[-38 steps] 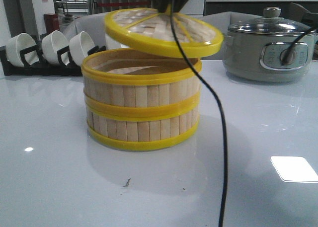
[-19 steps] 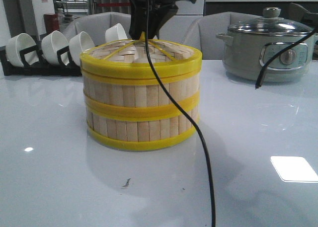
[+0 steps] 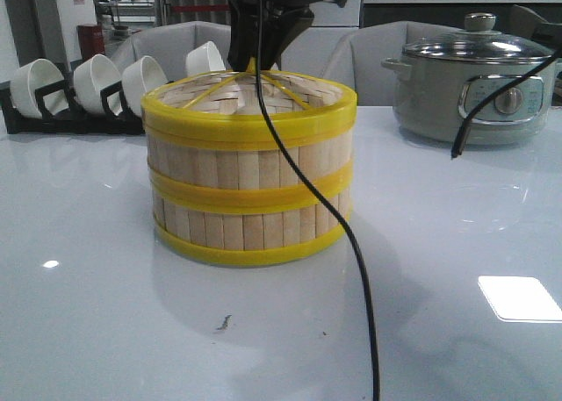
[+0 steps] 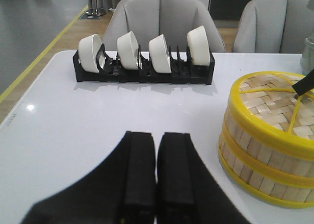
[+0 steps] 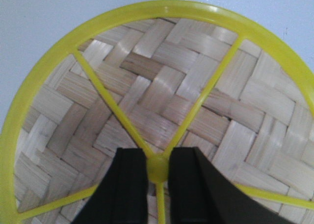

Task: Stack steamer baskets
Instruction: 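Lower the lid onto the top basket, open the right gripper, withdraw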

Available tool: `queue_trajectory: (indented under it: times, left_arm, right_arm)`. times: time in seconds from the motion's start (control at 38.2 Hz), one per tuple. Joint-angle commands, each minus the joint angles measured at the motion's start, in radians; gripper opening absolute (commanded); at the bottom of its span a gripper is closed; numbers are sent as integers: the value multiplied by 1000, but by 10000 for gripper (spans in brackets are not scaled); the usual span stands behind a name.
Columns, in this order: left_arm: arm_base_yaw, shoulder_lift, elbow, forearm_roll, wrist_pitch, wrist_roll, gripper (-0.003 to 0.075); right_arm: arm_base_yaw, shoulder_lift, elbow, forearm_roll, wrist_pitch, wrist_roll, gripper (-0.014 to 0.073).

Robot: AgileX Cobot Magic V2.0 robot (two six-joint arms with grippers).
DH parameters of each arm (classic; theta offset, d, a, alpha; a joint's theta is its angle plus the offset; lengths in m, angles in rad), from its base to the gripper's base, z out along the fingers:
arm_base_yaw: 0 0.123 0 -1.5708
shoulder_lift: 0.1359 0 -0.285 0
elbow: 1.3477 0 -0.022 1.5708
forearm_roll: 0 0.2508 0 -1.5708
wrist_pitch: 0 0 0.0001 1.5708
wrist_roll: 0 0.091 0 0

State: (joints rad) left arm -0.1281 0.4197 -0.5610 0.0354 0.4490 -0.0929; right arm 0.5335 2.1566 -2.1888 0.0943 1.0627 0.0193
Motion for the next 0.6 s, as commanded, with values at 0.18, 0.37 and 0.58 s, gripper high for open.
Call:
queue_trajectory:
  times: [0.18,0.37,0.58]
  left_arm:
    - [-2,4,-28,1,-84,-10,95]
    - [-2,4,-28,1,-84,-10,95]
    - [-2,4,-28,1,-84,-10,95]
  right_arm:
    - [0,-64,-36,8,-87,-9,488]
    - [-13,-97,-36,10,-147,-9,487]
    - [-102,-180,-22,14,-157,-4,486]
